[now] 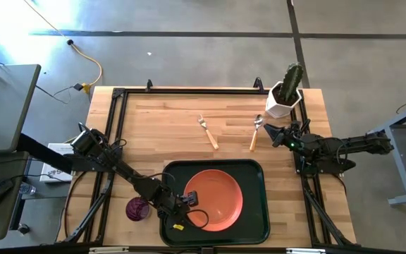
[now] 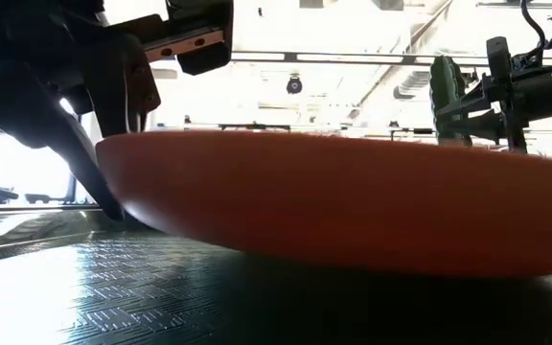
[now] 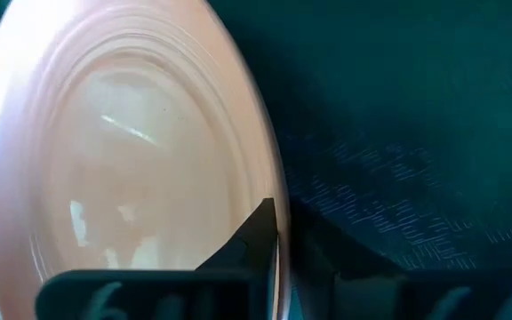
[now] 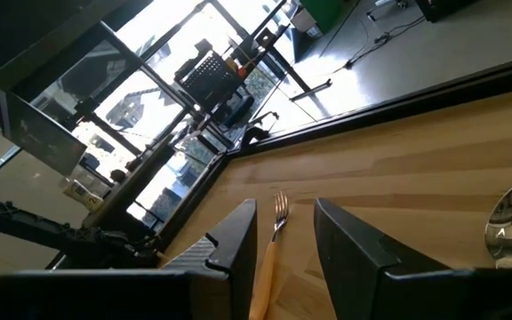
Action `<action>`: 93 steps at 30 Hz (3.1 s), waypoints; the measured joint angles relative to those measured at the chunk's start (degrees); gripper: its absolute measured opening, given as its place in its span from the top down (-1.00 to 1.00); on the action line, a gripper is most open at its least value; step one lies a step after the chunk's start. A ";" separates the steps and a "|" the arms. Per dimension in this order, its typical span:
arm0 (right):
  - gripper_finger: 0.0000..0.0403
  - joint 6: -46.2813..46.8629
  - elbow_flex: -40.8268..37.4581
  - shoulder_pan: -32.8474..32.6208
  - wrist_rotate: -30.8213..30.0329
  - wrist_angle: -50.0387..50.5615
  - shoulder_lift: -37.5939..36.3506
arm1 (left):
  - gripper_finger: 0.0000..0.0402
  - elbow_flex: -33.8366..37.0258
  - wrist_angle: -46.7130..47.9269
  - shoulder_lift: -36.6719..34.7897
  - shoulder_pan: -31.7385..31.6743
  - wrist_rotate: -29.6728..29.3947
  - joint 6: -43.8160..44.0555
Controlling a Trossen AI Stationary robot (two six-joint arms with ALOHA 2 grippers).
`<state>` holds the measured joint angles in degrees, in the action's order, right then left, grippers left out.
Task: Pick and place plate/cup/fork/spoon on tray
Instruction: Put the orange plate on the black tray, then put the yellow spoon on the black tray to the right of the orange plate
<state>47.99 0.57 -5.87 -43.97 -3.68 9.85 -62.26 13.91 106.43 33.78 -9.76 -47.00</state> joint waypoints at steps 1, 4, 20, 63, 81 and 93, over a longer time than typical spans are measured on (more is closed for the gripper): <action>0.48 0.00 -0.02 0.00 0.00 0.02 0.00 | 0.89 0.00 0.00 0.00 0.00 0.01 0.01; 0.48 0.00 -0.02 0.00 0.00 0.00 0.00 | 0.82 0.00 0.02 0.00 0.00 0.41 1.15; 0.48 -0.39 -0.01 0.00 0.00 0.02 0.00 | 0.65 0.01 0.86 -0.02 0.09 -0.17 6.40; 0.48 -8.51 4.54 -0.01 12.48 -10.42 0.27 | 0.65 -23.89 61.27 -5.71 -10.82 -25.95 51.71; 0.48 -25.87 28.54 0.00 2.24 -5.54 11.52 | 0.65 -23.82 73.66 -24.17 -28.80 -39.97 72.94; 0.48 -0.70 46.68 0.00 -2.65 29.73 28.94 | 0.65 -23.82 75.28 -36.40 -42.10 -39.49 76.94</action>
<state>47.29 47.25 -5.87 -46.62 26.04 38.78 -86.08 89.19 70.03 -8.32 -49.25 29.93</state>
